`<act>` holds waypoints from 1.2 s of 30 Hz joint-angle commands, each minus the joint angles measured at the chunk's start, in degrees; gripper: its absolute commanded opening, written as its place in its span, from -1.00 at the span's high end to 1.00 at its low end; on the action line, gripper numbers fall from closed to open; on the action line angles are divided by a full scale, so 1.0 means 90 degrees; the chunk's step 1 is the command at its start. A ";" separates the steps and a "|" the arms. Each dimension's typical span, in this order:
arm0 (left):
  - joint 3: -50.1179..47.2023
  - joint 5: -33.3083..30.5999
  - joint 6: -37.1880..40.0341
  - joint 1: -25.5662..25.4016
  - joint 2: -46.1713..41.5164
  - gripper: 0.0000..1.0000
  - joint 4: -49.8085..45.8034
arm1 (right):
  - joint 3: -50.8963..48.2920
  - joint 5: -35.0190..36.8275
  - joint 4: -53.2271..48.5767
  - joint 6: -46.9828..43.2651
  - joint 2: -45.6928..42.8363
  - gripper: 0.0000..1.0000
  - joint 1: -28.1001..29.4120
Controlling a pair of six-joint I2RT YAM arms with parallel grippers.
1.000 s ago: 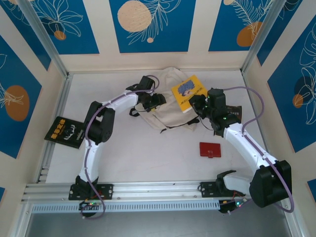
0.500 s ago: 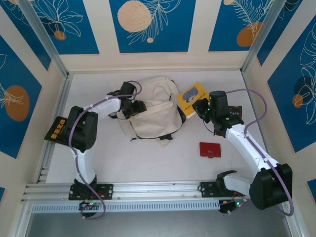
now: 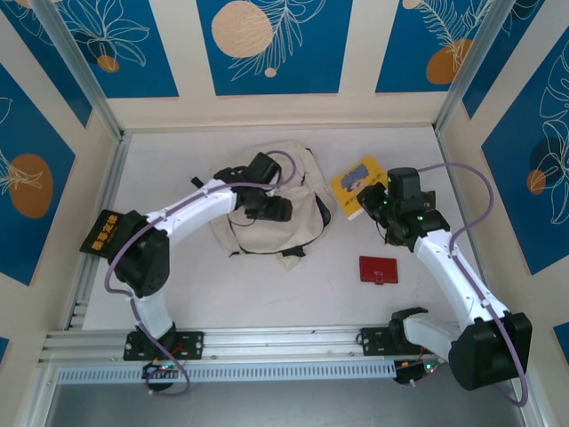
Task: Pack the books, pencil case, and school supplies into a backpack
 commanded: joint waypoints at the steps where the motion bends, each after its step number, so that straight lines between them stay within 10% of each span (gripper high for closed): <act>1: 0.0155 0.0588 0.0459 -0.0257 0.0139 -0.30 -0.0051 | 0.0182 0.0097 0.0157 -0.0221 -0.0331 0.87 -0.0146; 16: 0.1151 0.0784 0.0692 -0.0776 0.1524 -0.02 -0.0358 | -0.0013 -0.0073 0.0244 -0.0179 -0.0466 0.86 -0.0286; 26: 0.1347 0.0132 0.0888 -0.0757 0.1351 1.00 -0.0566 | 0.0005 -0.0136 0.0147 -0.0269 -0.0558 0.86 -0.0391; 36: 0.1350 -0.0908 0.0853 -0.0409 0.0232 1.00 -0.0391 | 0.0050 -0.0503 -0.0193 -0.0552 -0.0786 0.87 -0.0510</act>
